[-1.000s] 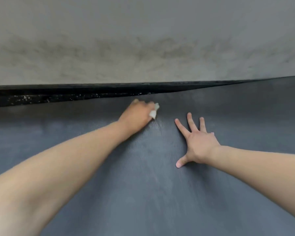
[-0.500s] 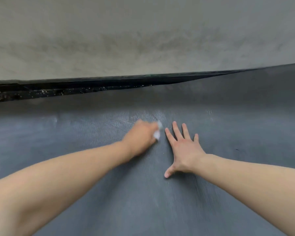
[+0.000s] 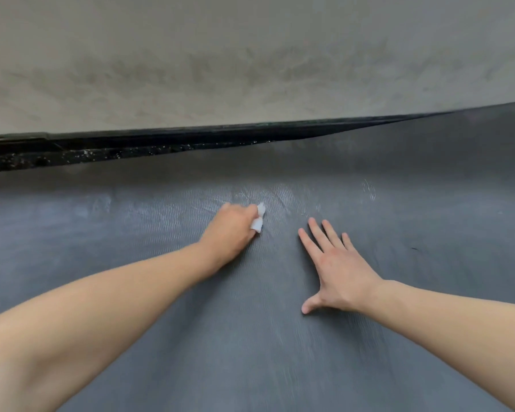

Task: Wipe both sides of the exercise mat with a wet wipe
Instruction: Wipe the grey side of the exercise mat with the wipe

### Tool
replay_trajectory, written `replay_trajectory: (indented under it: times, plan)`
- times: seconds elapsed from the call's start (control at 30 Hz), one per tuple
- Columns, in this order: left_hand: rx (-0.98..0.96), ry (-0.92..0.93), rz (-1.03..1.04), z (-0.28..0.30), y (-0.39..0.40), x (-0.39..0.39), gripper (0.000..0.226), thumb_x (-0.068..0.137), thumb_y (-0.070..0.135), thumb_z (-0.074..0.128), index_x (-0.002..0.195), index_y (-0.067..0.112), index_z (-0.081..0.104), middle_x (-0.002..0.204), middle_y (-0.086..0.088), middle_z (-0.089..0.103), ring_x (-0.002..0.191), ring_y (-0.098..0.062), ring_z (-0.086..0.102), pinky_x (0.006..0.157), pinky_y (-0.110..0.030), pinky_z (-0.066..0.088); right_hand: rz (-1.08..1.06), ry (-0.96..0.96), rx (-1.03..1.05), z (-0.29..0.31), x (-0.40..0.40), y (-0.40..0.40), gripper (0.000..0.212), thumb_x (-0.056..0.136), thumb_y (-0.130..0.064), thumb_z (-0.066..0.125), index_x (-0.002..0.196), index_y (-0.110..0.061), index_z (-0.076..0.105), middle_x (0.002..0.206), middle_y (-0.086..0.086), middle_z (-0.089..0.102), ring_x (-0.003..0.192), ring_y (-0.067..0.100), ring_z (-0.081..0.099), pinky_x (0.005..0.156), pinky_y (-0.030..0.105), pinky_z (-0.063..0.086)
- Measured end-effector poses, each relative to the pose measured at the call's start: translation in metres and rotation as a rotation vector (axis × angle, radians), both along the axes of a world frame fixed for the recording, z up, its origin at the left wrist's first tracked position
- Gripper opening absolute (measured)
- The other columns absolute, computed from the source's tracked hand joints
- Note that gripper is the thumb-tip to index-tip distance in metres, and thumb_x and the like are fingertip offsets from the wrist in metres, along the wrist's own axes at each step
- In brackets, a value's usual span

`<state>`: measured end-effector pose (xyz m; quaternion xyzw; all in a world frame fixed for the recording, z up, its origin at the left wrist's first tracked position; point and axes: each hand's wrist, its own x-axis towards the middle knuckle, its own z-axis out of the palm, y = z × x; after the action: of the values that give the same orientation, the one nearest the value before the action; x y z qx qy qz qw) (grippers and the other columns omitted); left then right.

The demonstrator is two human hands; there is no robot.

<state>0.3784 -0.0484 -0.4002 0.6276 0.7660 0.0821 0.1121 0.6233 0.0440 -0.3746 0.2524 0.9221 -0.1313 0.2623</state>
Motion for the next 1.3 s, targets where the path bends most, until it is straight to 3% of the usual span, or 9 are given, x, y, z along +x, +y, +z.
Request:
replay_trajectory:
  times: [0.07, 0.2, 0.37, 0.43, 0.6, 0.8, 1.03, 1.2, 1.3]
  plan:
    - [0.037, -0.075, -0.069, 0.002, -0.014, 0.03, 0.013, 0.096, 0.028, 0.051, 0.095, 0.016, 0.052, 0.081, -0.011, 0.067, 0.078, -0.036, 0.061, 0.074, -0.04, 0.036, 0.027, 0.006, 0.019, 0.001, 0.002, -0.003, 0.163, 0.053, -0.093, 0.073, 0.165, -0.02, -0.02, 0.171, 0.008, -0.03, 0.159, 0.034, -0.022, 0.131, 0.056, 0.005]
    - [-0.148, -0.139, -0.696, 0.01, -0.034, 0.092, 0.011, 0.092, 0.026, 0.06, 0.097, 0.018, 0.053, 0.075, -0.006, 0.064, 0.069, -0.03, 0.058, 0.067, -0.038, 0.035, 0.085, -0.02, 0.022, -0.001, 0.008, -0.011, 0.161, 0.055, -0.092, 0.073, 0.165, -0.019, -0.019, 0.17, 0.012, -0.031, 0.158, 0.036, -0.024, 0.13, 0.057, 0.001]
    - [0.007, -0.04, -0.047, 0.004, -0.018, 0.018, 0.017, 0.098, 0.029, 0.054, 0.09, 0.015, 0.054, 0.079, -0.012, 0.065, 0.074, -0.037, 0.06, 0.071, -0.041, 0.039, 0.102, -0.048, 0.031, -0.005, 0.019, -0.022, 0.164, 0.052, -0.094, 0.072, 0.164, -0.02, -0.023, 0.167, 0.013, -0.036, 0.157, 0.037, -0.028, 0.129, 0.058, -0.003]
    - [0.055, -0.092, -0.111, 0.002, -0.028, 0.045, 0.013, 0.096, 0.027, 0.055, 0.091, 0.015, 0.054, 0.077, -0.011, 0.065, 0.073, -0.036, 0.06, 0.07, -0.041, 0.04, 0.115, -0.054, 0.041, -0.006, 0.019, -0.021, 0.167, 0.051, -0.093, 0.074, 0.163, -0.02, -0.025, 0.167, 0.014, -0.038, 0.156, 0.038, -0.029, 0.129, 0.059, -0.004]
    - [-0.059, -0.144, -0.765, 0.004, -0.046, 0.102, 0.01, 0.093, 0.021, 0.061, 0.094, 0.017, 0.052, 0.075, -0.006, 0.062, 0.068, -0.029, 0.054, 0.068, -0.038, 0.037, 0.119, -0.069, 0.041, -0.009, 0.02, -0.021, 0.167, 0.052, -0.092, 0.075, 0.161, -0.02, -0.028, 0.165, 0.014, -0.041, 0.155, 0.039, -0.031, 0.129, 0.06, -0.004]
    - [0.065, -0.062, -0.125, 0.0, -0.035, 0.04, 0.017, 0.096, 0.028, 0.056, 0.091, 0.013, 0.057, 0.075, -0.011, 0.063, 0.07, -0.035, 0.058, 0.068, -0.039, 0.037, 0.114, -0.041, 0.019, -0.007, 0.033, -0.029, 0.161, 0.056, -0.092, 0.073, 0.164, -0.021, -0.023, 0.167, 0.015, -0.037, 0.156, 0.039, -0.03, 0.129, 0.059, -0.005]
    - [-0.11, -0.187, -0.826, 0.0, -0.075, 0.131, 0.009, 0.093, 0.022, 0.058, 0.096, 0.014, 0.054, 0.077, -0.007, 0.063, 0.071, -0.03, 0.055, 0.069, -0.038, 0.036, 0.212, -0.099, 0.036, -0.01, 0.071, -0.053, 0.17, 0.045, -0.095, 0.072, 0.162, -0.019, -0.025, 0.162, 0.021, -0.044, 0.15, 0.046, -0.038, 0.125, 0.066, -0.008]
    - [0.001, -0.062, -0.176, -0.008, -0.044, 0.057, 0.035, 0.095, 0.042, 0.038, 0.094, 0.014, 0.06, 0.079, -0.011, 0.065, 0.074, -0.034, 0.06, 0.073, -0.041, 0.042, 0.186, -0.089, 0.014, -0.012, 0.075, -0.055, 0.169, 0.047, -0.093, 0.074, 0.16, -0.025, -0.031, 0.16, 0.015, -0.048, 0.15, 0.042, -0.04, 0.126, 0.064, -0.01]
    - [-0.053, -0.153, -0.261, -0.006, -0.064, 0.106, 0.018, 0.092, 0.034, 0.048, 0.098, 0.018, 0.055, 0.075, -0.009, 0.065, 0.073, -0.034, 0.061, 0.071, -0.039, 0.039, 0.167, -0.095, -0.01, -0.012, 0.073, -0.055, 0.17, 0.046, -0.09, 0.077, 0.159, -0.026, -0.033, 0.159, 0.013, -0.05, 0.149, 0.04, -0.042, 0.126, 0.064, -0.01]
